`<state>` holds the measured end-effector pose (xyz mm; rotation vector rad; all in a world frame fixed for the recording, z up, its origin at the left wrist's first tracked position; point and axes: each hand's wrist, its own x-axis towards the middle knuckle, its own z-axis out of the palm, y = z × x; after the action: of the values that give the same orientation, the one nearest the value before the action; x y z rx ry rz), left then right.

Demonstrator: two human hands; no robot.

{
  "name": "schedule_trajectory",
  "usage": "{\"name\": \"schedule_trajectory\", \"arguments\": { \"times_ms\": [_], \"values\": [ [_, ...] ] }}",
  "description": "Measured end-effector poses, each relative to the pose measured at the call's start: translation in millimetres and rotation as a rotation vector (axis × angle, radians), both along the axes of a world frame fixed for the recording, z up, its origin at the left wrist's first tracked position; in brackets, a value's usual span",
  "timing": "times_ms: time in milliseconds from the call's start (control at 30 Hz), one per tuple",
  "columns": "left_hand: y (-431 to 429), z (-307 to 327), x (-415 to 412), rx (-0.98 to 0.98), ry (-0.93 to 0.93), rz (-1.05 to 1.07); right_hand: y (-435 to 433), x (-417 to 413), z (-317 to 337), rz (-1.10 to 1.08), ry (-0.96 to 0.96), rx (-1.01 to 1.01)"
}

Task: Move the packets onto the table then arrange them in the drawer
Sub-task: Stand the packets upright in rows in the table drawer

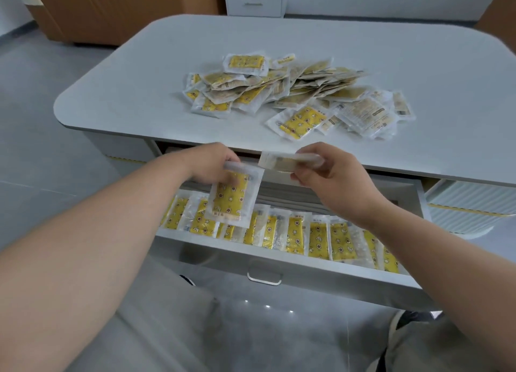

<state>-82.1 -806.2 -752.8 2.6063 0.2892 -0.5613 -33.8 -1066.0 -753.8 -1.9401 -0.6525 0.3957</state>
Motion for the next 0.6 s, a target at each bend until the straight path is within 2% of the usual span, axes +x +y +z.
{"name": "schedule_trajectory", "arguments": {
  "times_ms": [133,300,500,600],
  "values": [
    [10.7,-30.8,3.3,0.089,0.195,-0.035,-3.2,-4.0,2.8,0.040,0.006,-0.002],
    [16.8,-45.3,5.3,0.113,0.273,-0.056,1.0,-5.7,3.1,-0.066,0.075,0.027],
    [14.4,-60.1,8.1,0.162,0.278,-0.052,7.4,-2.6,-15.5,-0.076,0.094,-0.044],
    [10.5,-67.9,8.7,0.225,0.241,-0.089,10.0,-3.4,-21.9,-0.077,0.245,-0.068]
  ]
}}
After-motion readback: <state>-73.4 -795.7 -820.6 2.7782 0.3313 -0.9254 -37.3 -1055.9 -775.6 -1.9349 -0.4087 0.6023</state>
